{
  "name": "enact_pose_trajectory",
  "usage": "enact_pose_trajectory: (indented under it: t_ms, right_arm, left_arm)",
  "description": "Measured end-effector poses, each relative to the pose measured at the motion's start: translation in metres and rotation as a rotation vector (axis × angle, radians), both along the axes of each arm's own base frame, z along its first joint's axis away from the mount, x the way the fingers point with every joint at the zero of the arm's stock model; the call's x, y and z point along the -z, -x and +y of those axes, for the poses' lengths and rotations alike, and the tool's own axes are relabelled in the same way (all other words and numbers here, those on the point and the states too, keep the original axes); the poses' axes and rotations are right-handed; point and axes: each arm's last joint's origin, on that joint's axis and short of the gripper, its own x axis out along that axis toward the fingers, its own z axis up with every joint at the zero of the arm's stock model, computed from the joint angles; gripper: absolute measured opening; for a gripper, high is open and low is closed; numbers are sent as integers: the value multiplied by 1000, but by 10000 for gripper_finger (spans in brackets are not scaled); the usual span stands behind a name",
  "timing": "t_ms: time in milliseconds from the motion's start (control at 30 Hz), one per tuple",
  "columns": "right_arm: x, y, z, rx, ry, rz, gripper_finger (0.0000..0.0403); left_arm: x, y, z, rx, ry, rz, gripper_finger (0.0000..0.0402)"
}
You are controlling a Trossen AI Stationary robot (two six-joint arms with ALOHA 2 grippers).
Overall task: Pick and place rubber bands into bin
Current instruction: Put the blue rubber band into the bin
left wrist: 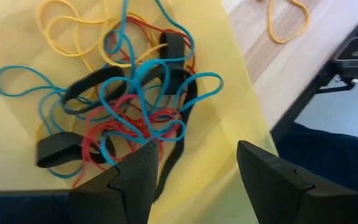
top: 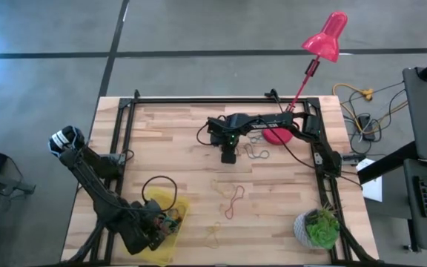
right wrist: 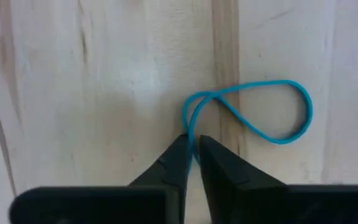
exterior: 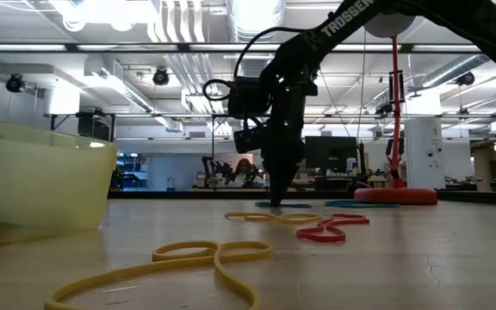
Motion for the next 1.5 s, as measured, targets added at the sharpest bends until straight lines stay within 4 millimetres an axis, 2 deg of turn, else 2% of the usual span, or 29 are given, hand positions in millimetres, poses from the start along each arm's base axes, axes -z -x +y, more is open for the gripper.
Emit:
enact_pose_trajectory:
  t_ms: [100,267,467,633,800,933,1100,1233,1500]
  right_arm:
    - [0,0,1,-7,-27,-8,18]
    - [-2,-1,8,29,-184,-23,9]
    - [-21,-4,40,-24,-336,-53,8]
    - [-78,-23,68,-108,-381,-229,8]
    - [-122,-43,97,-178,-378,-364,8]
    - [-170,-52,113,-225,-378,-508,8]
    - [-201,-56,131,-231,-393,-585,8]
    - [-209,-59,140,-230,-360,-614,8]
    - [-208,-60,147,-207,-344,-608,8]
  left_arm:
    - [0,0,0,1,3,-1,202]
    - [0,0,0,0,4,-2,202]
    - [-1,0,0,2,6,-6,202]
    - [-2,0,3,43,-49,-39,202]
    - [-8,-3,10,65,-115,-115,202]
    - [-14,-4,18,95,-183,-180,202]
    - [-35,-7,33,106,-400,-379,202]
    - [-52,-6,45,77,-586,-508,202]
    - [-65,-12,64,90,-717,-552,202]
